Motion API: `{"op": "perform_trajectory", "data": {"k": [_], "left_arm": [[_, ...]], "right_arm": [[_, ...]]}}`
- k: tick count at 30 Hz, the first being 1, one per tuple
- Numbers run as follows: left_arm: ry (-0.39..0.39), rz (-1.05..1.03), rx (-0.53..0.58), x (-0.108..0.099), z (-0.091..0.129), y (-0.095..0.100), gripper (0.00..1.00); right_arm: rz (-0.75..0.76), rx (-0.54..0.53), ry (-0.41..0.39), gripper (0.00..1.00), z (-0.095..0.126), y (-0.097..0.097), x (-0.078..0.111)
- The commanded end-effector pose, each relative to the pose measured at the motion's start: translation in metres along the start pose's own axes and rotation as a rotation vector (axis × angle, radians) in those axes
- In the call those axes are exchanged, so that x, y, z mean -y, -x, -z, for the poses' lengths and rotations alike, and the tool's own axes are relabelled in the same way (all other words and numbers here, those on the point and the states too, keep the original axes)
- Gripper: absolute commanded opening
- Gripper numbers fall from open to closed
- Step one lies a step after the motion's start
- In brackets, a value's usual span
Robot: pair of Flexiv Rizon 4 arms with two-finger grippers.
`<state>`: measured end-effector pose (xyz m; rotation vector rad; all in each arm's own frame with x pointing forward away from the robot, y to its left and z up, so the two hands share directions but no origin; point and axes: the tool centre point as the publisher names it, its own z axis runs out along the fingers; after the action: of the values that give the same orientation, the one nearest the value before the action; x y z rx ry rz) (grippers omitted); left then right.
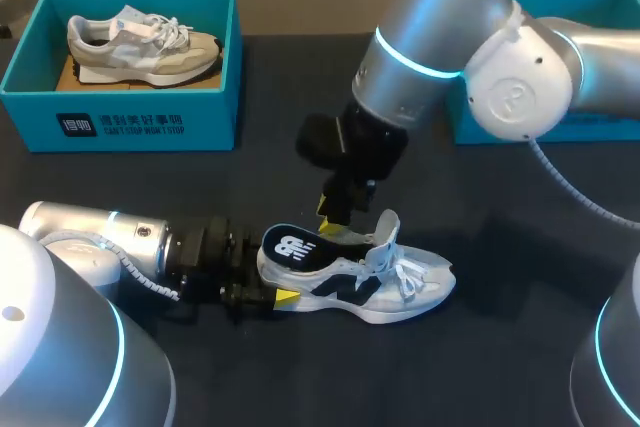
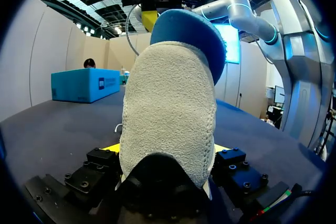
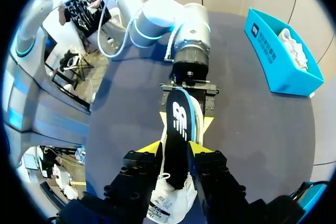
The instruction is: Take the shoe out of the shoebox, open the shoe tongue, remove and reinsert the insole, then place the shoe into the shoebox
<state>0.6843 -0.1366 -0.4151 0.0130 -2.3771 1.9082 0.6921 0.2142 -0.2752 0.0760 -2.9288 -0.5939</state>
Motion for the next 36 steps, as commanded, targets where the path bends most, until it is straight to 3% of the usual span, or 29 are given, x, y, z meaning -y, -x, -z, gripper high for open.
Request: {"op": "perform_trajectory", "data": {"k": [1,17,36], "left_arm": [[0.002,0.001,0.004,0.001,0.0,0.0,0.0],[0.002,0.001,0.004,0.001,0.0,0.0,0.0],[0.002,0.001,0.004,0.001,0.0,0.0,0.0]], "right_arm": [[-0.002,-0.015,0.0,0.33,0.003,0.002,0.001],[0.008,-0.113,-0.009,0.33,0.0,0.023,-0.007],[0.015,-0.154,0.001,0.38,-0.009,0.026,-0.006]]}}
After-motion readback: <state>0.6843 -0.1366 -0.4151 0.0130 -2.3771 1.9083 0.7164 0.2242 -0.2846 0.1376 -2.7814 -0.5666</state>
